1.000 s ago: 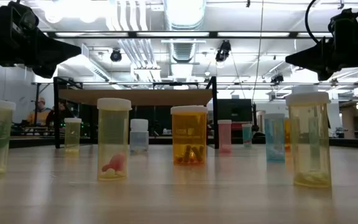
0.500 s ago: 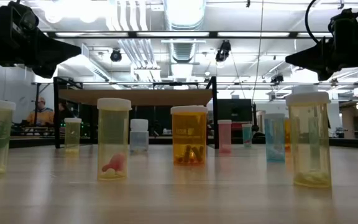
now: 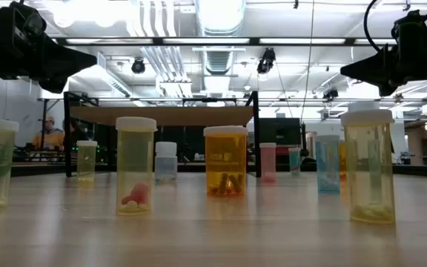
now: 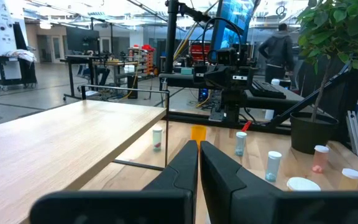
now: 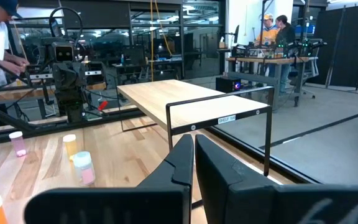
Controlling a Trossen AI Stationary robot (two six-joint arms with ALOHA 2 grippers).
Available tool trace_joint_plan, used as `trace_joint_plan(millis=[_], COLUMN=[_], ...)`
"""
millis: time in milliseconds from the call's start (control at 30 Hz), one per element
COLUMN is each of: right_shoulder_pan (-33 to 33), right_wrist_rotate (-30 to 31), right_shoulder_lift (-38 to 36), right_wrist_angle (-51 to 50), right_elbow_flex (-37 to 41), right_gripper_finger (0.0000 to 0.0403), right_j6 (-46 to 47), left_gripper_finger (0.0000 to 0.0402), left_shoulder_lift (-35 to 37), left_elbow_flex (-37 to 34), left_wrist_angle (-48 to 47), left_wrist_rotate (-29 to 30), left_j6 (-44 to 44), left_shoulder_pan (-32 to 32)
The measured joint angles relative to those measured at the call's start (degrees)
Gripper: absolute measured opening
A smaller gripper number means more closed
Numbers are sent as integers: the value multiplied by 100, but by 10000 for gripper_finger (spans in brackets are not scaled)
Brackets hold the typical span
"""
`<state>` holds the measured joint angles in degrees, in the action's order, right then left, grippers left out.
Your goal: Pick and place medicine bottles onto shelf by color
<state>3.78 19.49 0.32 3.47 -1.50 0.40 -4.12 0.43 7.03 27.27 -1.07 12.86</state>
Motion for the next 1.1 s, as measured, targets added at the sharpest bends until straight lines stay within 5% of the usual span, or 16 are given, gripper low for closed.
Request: trace_joint_plan(millis=[967,1100], right_shoulder_pan=[1,0], right_wrist_rotate=[-2,-49], right_shoulder_lift=[0,25], right_wrist_angle=[1,333], right_elbow_flex=[0,0], right_gripper_finger=[9,9], right_j6=[14,1149], left_gripper_finger=[0,0], left_shoulder_lift=[0,0], left_elbow_flex=[-2,-1], left_wrist_angle=[-2,-1], left_wrist_rotate=[0,0], left_j6=[1,0], left_shoulder_pan=[2,1])
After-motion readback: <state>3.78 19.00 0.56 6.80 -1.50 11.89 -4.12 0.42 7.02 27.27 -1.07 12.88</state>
